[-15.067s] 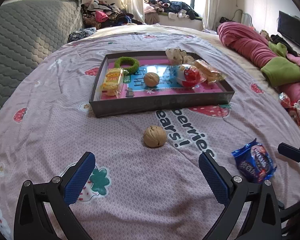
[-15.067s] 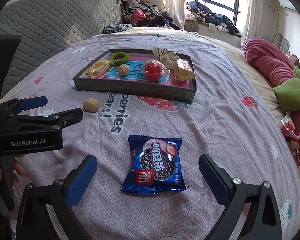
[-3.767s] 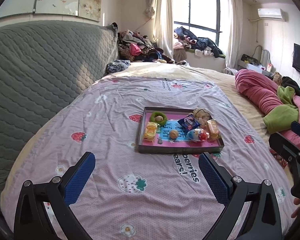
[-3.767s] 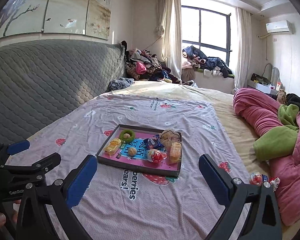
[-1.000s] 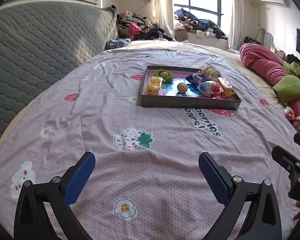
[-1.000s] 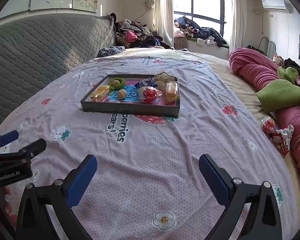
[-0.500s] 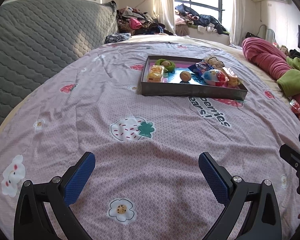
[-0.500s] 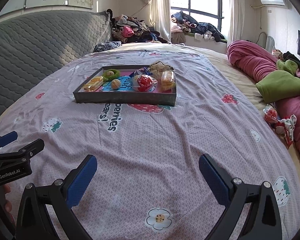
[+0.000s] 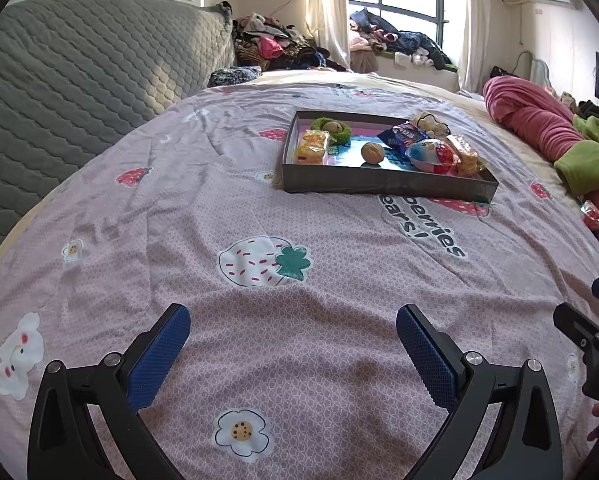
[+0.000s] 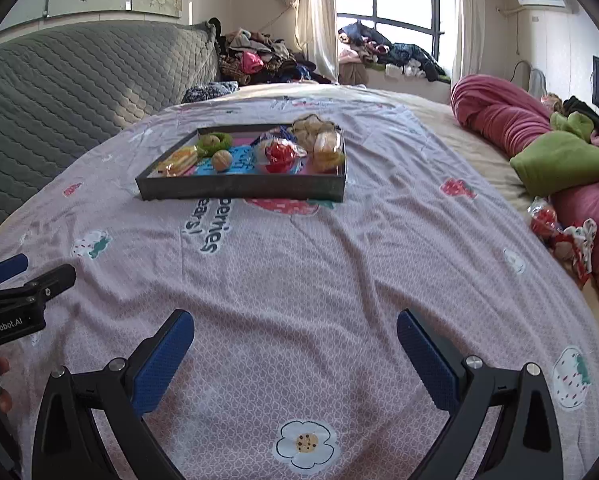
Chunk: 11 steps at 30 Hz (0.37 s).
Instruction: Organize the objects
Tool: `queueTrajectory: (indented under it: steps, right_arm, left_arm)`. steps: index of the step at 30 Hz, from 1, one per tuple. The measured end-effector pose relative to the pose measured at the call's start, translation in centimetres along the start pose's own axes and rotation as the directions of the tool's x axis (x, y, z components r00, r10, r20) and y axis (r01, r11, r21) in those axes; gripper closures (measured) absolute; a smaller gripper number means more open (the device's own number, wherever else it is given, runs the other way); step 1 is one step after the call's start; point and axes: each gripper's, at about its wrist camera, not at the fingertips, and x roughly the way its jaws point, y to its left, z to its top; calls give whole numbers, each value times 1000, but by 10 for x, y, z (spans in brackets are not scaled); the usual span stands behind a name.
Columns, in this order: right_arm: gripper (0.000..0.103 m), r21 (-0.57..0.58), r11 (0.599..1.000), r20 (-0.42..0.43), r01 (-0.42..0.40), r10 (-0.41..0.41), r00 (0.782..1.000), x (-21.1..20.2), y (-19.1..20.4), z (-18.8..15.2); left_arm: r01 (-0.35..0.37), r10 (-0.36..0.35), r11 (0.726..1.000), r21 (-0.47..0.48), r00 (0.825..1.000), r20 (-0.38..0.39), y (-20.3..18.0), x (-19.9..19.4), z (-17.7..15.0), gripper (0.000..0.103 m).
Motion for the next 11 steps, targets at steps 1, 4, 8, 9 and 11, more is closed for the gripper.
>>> queueTrajectory:
  steps: [1, 4, 8, 9, 11]
  right_arm:
    - [0, 1, 1000, -1, 2, -2, 1000, 1, 0, -1]
    - [1, 1, 1000, -13, 2, -2, 1000, 4, -1, -2]
    - [1, -6, 1000, -30, 2, -2, 1000, 8, 0, -4]
    - [1, -8, 1000, -36, 3, -3, 999, 9, 0, -4]
    - [1, -9, 1000, -36, 3, -4, 999, 10, 0, -5]
  left_arm:
    - [-11, 11, 1000, -1, 1000, 5, 0, 0, 0, 0]
    - [3, -3, 1000, -5, 1000, -2, 1, 4, 0, 0]
    - [19, -19, 1000, -3, 1000, 9, 2, 2, 0, 0]
    - [20, -20, 1000, 1, 1000, 13, 1, 1, 0, 0]
    - [8, -8, 1000, 7, 1000, 17, -1, 0, 0, 0]
